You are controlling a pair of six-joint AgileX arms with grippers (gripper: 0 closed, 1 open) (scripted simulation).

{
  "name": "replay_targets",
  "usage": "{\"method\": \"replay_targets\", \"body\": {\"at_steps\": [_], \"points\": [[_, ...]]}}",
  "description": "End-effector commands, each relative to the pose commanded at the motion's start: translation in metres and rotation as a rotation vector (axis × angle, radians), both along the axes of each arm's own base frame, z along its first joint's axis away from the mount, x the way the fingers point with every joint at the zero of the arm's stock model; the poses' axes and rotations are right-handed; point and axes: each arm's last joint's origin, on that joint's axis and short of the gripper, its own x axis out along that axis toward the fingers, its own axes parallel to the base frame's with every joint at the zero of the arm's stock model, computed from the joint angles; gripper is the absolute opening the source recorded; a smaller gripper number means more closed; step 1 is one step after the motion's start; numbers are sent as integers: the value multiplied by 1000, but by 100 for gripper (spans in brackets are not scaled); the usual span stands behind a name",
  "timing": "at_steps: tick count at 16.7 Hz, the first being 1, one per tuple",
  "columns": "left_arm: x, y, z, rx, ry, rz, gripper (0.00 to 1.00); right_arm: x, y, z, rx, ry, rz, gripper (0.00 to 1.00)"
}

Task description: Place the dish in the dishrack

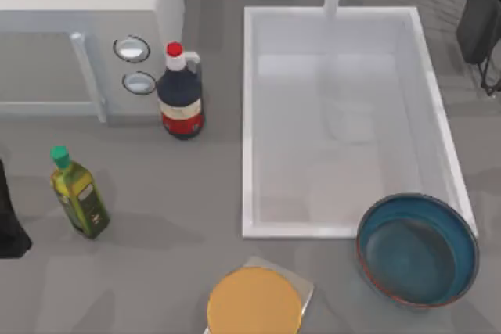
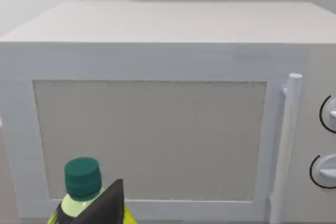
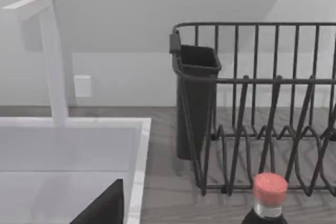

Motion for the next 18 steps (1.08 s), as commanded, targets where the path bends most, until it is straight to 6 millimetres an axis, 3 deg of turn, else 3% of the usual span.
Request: {"method": "replay_targets", "body": {"at_steps": [3, 7, 12, 18], "points": [[0, 0, 0, 0, 0, 0, 100, 0, 0, 2, 4, 12, 4, 100], [0, 0, 0, 0, 0, 0, 100, 3, 6, 25, 47, 160, 42, 100], [0, 0, 0, 0, 0, 0, 100, 30, 20, 57, 98, 608, 82, 100], [0, 0, 0, 0, 0, 0, 100, 85, 54, 69, 71, 1186, 53, 100]]}}
